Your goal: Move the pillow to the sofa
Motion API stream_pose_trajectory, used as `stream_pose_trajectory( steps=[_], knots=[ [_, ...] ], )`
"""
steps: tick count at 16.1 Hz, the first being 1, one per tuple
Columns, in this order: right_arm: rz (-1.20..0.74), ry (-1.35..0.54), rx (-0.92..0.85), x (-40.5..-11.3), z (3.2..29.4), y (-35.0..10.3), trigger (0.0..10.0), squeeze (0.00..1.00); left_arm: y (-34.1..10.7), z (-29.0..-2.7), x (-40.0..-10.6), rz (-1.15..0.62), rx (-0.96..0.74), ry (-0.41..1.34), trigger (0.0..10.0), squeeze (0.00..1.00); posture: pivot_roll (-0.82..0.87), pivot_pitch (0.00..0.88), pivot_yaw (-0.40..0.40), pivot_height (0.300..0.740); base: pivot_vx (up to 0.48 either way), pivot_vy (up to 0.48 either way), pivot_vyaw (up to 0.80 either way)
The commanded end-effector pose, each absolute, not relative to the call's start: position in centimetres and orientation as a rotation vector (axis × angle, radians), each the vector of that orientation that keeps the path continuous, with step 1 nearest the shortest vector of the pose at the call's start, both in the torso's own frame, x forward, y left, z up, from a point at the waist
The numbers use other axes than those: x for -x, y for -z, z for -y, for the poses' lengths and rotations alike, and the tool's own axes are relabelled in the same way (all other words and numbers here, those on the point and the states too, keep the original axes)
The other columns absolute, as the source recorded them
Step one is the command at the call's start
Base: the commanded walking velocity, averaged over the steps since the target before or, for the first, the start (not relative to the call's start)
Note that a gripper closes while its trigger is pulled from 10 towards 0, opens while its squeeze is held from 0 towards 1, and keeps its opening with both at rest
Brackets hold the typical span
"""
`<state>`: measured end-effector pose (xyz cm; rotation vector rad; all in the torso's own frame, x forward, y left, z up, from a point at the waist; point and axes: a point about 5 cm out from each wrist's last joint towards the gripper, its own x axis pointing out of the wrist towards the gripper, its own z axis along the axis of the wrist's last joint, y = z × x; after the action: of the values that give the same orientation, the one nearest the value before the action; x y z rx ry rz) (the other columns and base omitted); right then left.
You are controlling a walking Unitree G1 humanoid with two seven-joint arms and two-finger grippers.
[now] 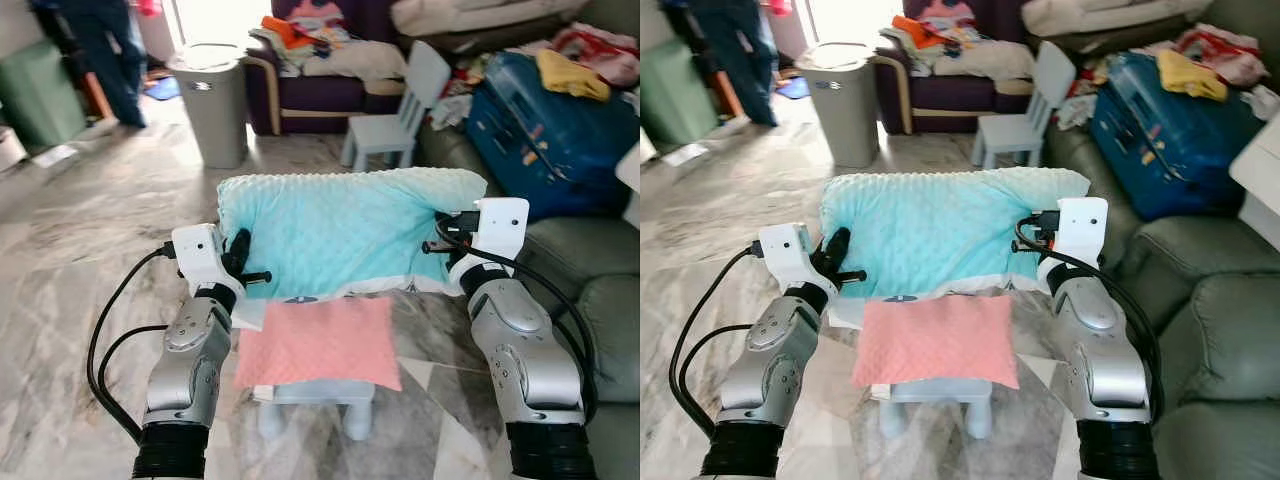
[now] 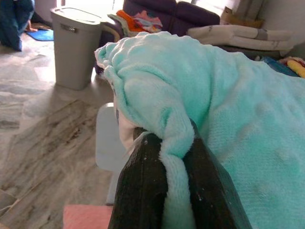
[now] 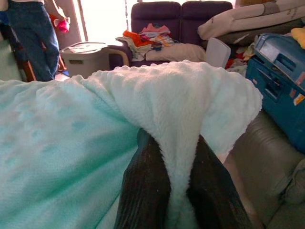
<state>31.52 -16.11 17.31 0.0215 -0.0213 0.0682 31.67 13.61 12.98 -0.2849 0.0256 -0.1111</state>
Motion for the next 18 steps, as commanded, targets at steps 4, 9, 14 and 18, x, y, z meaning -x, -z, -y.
stream_pose_trajectory(
  steps=[4, 9, 14, 18],
  knots=[
    [0.078, -0.01, 0.021, -31.84, 16.47, -18.24, 10.0, 0.0, -13.07, -13.58, -31.84, -0.048, 0.314, 0.094, 10.0, 0.0, -0.09, 0.0, 0.004, 0.74, 0.0, 0.0, 0.0],
    [0.05, -0.05, 0.056, -31.59, 16.43, -17.96, 10.0, 0.0, -13.0, -13.54, -31.82, -0.053, 0.312, 0.112, 10.0, 0.0, -0.09, 0.0, 0.005, 0.74, 0.0, 0.0, 0.0],
    [0.053, -0.07, 0.021, -31.63, 16.42, -18.16, 10.0, 0.0, -12.91, -13.53, -31.77, -0.055, 0.317, 0.112, 10.0, 0.0, -0.09, 0.0, 0.001, 0.74, 0.0, 0.0, 0.0],
    [0.052, -0.078, 0.008, -31.67, 16.33, -18.23, 10.0, 0.0, -12.91, -13.5, -31.78, -0.054, 0.319, 0.121, 10.0, 0.0, -0.09, 0.0, -0.001, 0.74, 0.0, 0.0, 0.0]
  ],
)
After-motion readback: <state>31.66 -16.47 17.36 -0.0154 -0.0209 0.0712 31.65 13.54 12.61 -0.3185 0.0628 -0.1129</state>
